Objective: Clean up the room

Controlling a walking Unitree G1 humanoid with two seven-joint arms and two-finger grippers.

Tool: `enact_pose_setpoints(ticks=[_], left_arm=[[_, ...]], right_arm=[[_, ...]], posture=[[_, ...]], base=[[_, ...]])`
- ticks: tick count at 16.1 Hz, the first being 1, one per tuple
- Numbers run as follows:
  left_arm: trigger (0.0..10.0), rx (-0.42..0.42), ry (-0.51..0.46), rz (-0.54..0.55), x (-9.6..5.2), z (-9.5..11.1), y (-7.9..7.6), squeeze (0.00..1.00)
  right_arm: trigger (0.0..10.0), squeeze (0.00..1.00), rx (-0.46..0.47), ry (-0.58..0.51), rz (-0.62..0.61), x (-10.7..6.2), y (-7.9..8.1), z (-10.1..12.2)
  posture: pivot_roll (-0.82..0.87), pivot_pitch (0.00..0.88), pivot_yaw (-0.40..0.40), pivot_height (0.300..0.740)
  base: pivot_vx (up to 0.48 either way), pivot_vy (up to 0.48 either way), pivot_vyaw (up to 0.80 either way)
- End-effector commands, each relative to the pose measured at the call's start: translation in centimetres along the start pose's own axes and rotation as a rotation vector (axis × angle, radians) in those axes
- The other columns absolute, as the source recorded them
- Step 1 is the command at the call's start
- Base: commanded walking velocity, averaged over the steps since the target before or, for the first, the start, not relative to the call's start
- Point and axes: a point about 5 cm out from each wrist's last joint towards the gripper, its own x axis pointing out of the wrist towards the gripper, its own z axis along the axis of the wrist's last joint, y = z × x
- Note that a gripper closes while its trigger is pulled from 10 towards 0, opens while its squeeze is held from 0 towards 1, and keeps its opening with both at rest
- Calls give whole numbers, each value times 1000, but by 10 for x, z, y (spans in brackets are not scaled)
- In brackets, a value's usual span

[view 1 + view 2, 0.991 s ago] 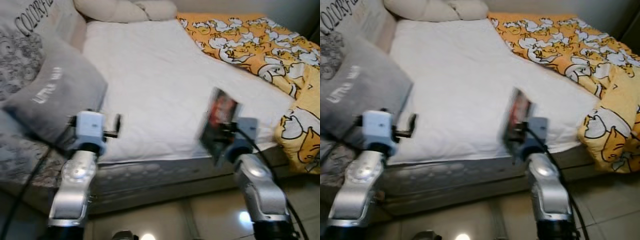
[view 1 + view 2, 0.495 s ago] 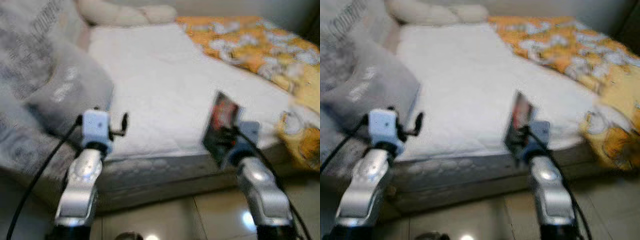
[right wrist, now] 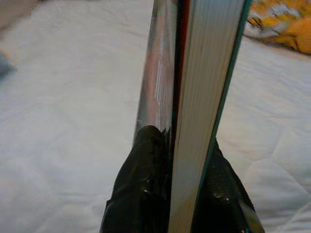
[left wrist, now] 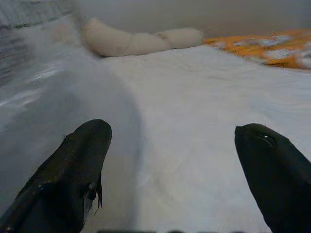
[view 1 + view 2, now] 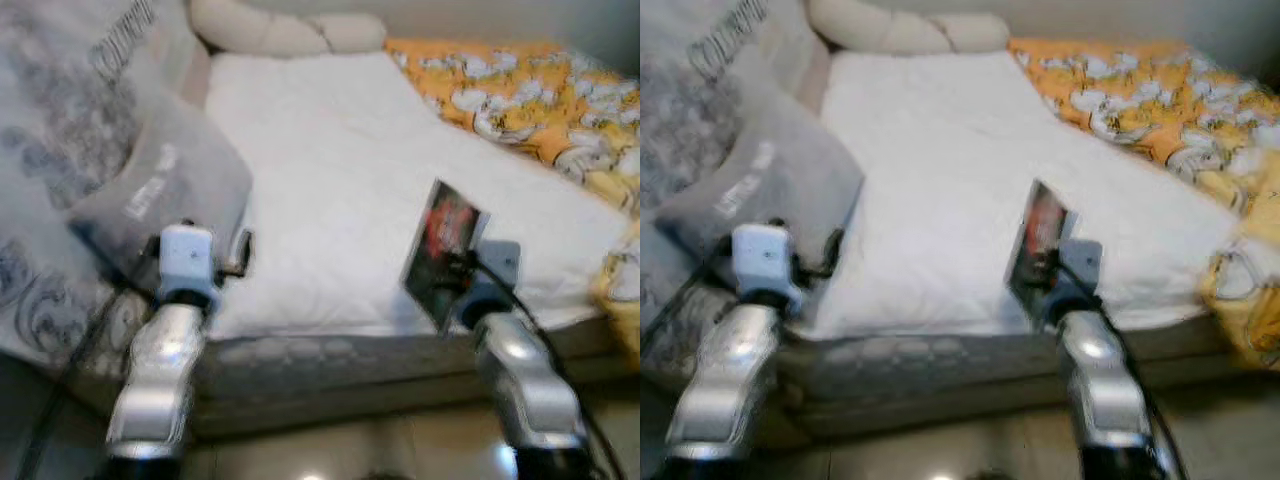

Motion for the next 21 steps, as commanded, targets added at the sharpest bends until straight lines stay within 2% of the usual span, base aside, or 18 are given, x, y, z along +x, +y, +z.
enact_pose_setpoints(ticks=[1,10,15,17,21], left_arm=[[10000,13,-9,9,0,3,6,576],[10000,19,-18,-9,0,6,3,584],[10000,24,-31,-27,1,10,0,580],[10000,41,-33,-53,1,13,-3,565],[10000,77,-48,-86,2,17,0,561]], right_arm=[[10000,0,-1,-73,6,1,3,16],[10000,0,-4,-78,0,0,2,16],[10000,0,26,-83,-9,2,0,18],[10000,0,92,-83,35,5,5,21],[10000,0,116,-94,60,13,7,29]], posture=[[48,0,-18,740],[48,0,-16,740],[55,0,-14,740],[58,0,-7,740],[62,0,4,740]], base=[[390,0,0],[387,0,0],[388,0,0],[0,0,0],[0,0,0]])
